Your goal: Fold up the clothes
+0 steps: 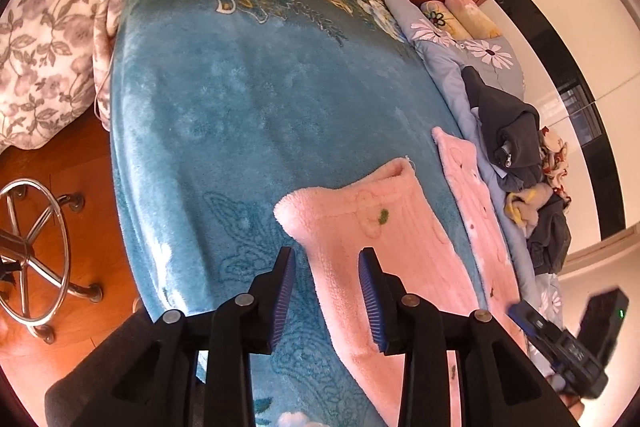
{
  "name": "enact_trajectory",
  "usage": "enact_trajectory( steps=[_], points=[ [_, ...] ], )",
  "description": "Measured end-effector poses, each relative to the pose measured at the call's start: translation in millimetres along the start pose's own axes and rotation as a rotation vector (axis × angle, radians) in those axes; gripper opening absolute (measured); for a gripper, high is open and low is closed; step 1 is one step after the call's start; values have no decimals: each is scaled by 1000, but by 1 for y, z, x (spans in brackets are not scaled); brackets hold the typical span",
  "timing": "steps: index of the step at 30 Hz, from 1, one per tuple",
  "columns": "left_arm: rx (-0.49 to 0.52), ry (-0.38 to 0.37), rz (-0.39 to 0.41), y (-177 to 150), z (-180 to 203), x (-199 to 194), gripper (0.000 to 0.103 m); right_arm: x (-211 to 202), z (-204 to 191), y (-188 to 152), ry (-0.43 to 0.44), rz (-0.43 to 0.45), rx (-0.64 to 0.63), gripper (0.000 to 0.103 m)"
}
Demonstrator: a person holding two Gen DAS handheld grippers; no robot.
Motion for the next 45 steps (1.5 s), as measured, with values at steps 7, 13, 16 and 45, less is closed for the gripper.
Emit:
enact_trajectory(
  steps=[7, 13, 16, 45],
  points=[
    [-45, 17, -8, -2, -4, 5, 39, 98, -78, 18, 68, -166, -284, 30],
    [-39, 23, -6, -7, 2, 9, 40, 126, -90, 10, 71, -249, -438, 30],
    [-25, 27, -7, -10, 6, 10, 40, 132, -98, 10, 20, -232, -536, 30],
    [-57, 6, -16, -10, 11, 23, 47, 113, -63, 66, 54, -77, -413, 5]
  ],
)
Point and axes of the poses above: each gripper's, at about its wrist camera, not at the fingertips, and x roughly the way its jaws point, z to its right, y to its top, the point moved 2 cm from there along x, roughly the way its jaws point, and after that the axes turned 2 degrees about -y, right-handed, at the moved point
